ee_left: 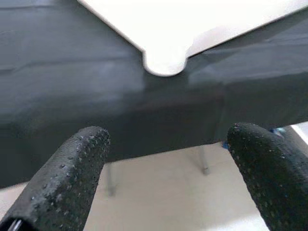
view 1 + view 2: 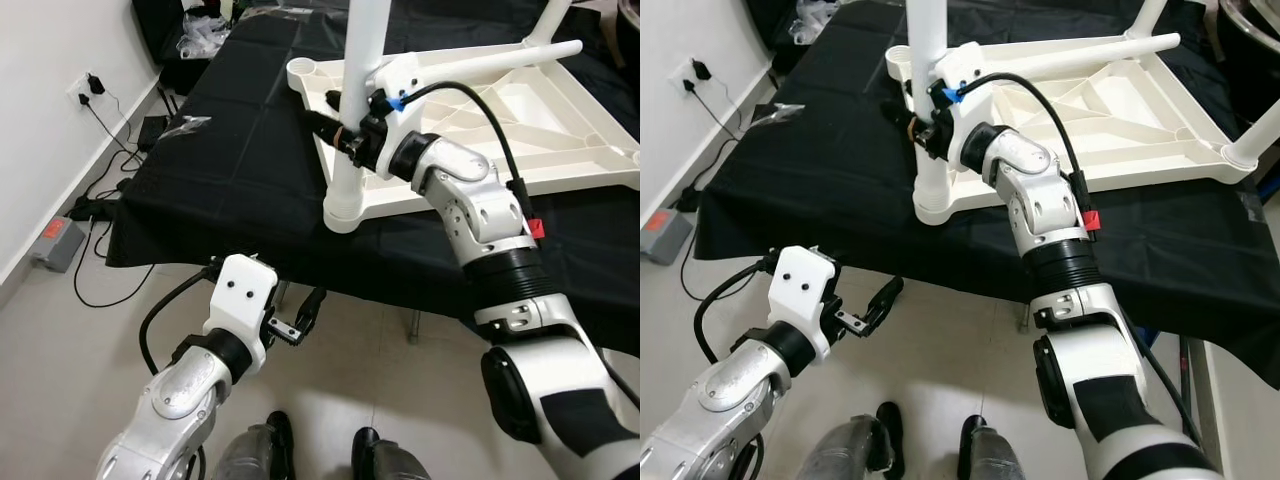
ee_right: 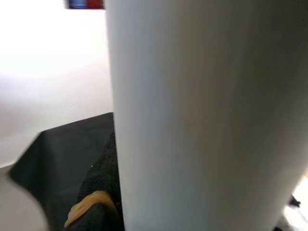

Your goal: Building children table

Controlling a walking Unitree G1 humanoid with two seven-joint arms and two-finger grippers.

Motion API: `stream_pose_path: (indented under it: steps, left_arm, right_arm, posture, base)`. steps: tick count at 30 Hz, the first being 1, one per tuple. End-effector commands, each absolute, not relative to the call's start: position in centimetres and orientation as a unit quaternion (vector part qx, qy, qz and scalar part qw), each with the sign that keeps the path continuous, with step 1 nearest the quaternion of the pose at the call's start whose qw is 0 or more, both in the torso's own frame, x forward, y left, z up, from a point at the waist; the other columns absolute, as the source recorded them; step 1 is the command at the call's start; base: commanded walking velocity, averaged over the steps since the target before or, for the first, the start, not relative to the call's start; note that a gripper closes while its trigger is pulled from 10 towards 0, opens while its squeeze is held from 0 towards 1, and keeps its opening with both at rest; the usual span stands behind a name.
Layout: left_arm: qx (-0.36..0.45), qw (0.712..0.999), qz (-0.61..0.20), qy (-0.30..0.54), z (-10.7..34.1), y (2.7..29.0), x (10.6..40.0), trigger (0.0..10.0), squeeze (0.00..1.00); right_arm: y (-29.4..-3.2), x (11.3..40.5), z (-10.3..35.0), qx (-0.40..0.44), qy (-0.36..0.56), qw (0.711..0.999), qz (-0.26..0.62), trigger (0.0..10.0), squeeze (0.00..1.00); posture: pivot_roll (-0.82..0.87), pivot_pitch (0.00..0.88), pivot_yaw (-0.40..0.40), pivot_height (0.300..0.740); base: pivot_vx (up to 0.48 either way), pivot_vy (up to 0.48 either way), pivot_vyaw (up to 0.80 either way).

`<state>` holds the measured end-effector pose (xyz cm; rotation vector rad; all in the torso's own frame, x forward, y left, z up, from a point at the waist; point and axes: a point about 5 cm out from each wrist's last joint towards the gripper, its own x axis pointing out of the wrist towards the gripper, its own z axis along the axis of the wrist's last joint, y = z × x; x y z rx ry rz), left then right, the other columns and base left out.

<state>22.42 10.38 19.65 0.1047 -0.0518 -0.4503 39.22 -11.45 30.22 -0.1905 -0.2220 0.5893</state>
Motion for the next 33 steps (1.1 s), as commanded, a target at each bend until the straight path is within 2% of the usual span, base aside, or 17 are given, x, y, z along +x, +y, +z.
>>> stream_pose_path:
  steps: [1,9,16,24,33]
  left_arm:
    - [0.056,0.973,-0.223,-0.014,19.2,10.6,22.3,10.0,0.00]
    - [0.056,0.973,-0.224,-0.014,19.2,10.6,22.2,10.0,0.00]
    - [0.056,0.973,-0.225,-0.013,19.1,10.7,22.3,10.0,0.00]
    - [0.055,0.972,-0.227,-0.014,19.2,10.6,22.3,10.0,0.00]
    - [0.058,0.972,-0.227,-0.014,19.2,10.7,22.3,10.0,0.00]
  right_arm:
    - [-12.9,40.0,23.7,-0.092,0.027,0.967,0.234,10.0,0.00]
    - [-13.8,40.5,23.8,-0.074,0.025,0.983,0.166,10.0,0.00]
    - [-15.2,41.1,24.2,-0.046,0.025,0.996,0.070,10.0,0.00]
    - [-16.0,41.3,24.4,-0.024,0.020,0.999,0.011,10.0,0.00]
    - [-17.0,41.3,24.4,-0.034,0.004,0.998,-0.054,10.0,0.00]
  posture:
    - [0.19,0.326,-0.036,0.740]
    - [0.19,0.328,-0.035,0.740]
    - [0.19,0.330,-0.034,0.740]
    - [0.20,0.333,-0.032,0.740]
    - [0.20,0.331,-0.027,0.740]
  base:
    - [0.000,0.000,0.00]
    - [0.000,0.000,0.00]
    - [0.000,0.000,0.00]
    - [0.000,0.000,0.00]
    - [0.000,0.000,0.00]
